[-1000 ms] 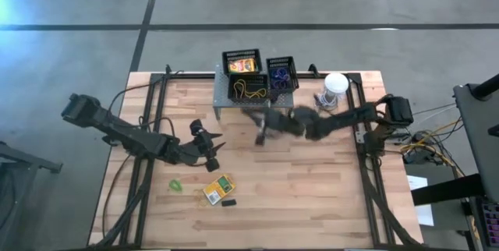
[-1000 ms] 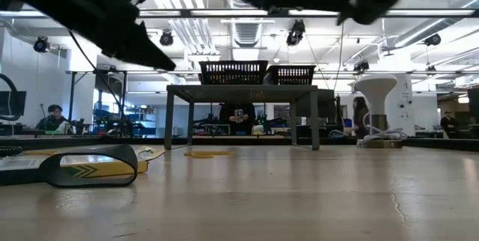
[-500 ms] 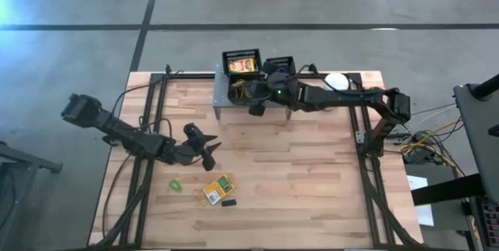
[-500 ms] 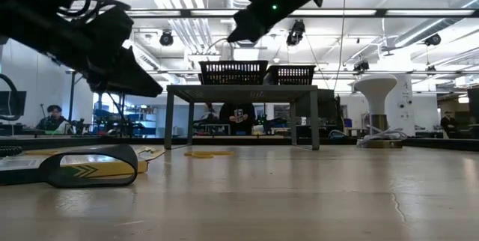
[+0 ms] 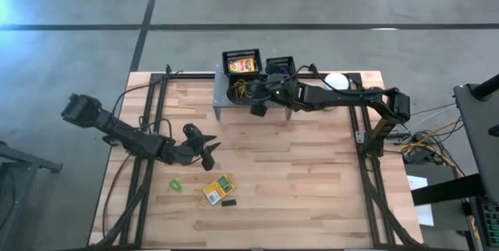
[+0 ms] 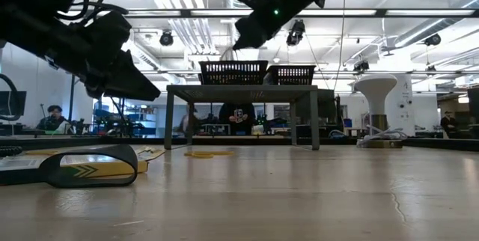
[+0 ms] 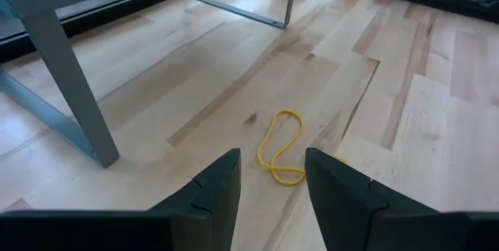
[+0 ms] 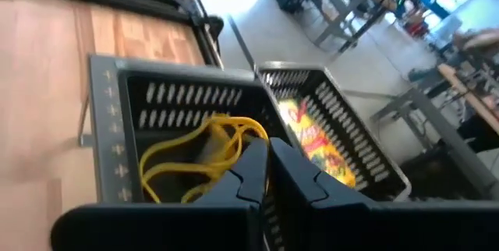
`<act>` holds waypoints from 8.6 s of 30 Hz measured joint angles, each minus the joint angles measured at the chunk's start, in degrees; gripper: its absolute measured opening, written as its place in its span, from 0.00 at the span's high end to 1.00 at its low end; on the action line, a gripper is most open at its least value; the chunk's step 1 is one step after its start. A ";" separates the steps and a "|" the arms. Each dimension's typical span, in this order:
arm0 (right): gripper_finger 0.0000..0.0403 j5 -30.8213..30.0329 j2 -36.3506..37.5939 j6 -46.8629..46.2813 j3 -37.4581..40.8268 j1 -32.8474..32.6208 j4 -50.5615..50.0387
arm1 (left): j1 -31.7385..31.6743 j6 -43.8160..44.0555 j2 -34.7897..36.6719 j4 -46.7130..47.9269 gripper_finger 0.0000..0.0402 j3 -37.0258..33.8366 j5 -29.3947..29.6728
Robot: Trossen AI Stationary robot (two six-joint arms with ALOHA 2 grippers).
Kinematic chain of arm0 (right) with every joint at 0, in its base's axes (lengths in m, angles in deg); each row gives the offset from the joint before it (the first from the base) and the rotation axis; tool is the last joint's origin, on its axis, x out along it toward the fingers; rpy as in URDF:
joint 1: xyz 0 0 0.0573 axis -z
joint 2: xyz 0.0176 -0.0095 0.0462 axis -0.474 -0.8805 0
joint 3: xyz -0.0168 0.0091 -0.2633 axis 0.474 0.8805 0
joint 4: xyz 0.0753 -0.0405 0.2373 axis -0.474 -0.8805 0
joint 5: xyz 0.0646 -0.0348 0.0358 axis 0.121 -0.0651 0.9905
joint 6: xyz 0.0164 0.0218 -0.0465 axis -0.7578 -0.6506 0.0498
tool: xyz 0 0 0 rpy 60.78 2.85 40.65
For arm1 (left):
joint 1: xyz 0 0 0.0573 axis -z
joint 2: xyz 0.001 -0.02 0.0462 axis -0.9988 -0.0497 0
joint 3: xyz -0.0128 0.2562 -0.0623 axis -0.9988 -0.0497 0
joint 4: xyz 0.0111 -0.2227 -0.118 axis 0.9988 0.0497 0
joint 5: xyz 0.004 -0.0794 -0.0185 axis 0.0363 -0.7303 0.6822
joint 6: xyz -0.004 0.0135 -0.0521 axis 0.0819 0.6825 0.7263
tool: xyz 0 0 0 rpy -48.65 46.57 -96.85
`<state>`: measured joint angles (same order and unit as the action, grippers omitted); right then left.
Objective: Pick & Place Office Desk Supplies
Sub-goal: Put the yellow rubber band into the bottom left black bin, then put the black spring keychain into the right black bin
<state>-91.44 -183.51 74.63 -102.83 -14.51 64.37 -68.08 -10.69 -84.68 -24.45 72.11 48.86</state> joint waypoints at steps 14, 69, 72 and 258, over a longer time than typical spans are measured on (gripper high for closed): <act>0.66 -1.97 4.60 -0.73 -0.09 -2.15 -2.67 | -0.09 -2.55 -0.01 0.05 0.63 0.00 2.26; 0.79 -1.30 -12.22 -43.11 40.52 -30.27 58.72 | -10.91 -17.64 -23.73 -2.38 0.63 14.84 -21.68; 0.80 0.71 -15.39 -43.11 37.34 -30.27 59.00 | -13.49 -15.92 -26.88 -1.85 0.63 17.11 -25.91; 0.85 4.75 -18.58 -30.06 33.05 -27.78 56.83 | -14.00 37.82 -14.74 82.03 0.64 22.24 -44.82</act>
<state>-86.69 -202.09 44.58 -69.79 -42.29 121.20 -82.08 27.13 -99.42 57.58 94.35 4.04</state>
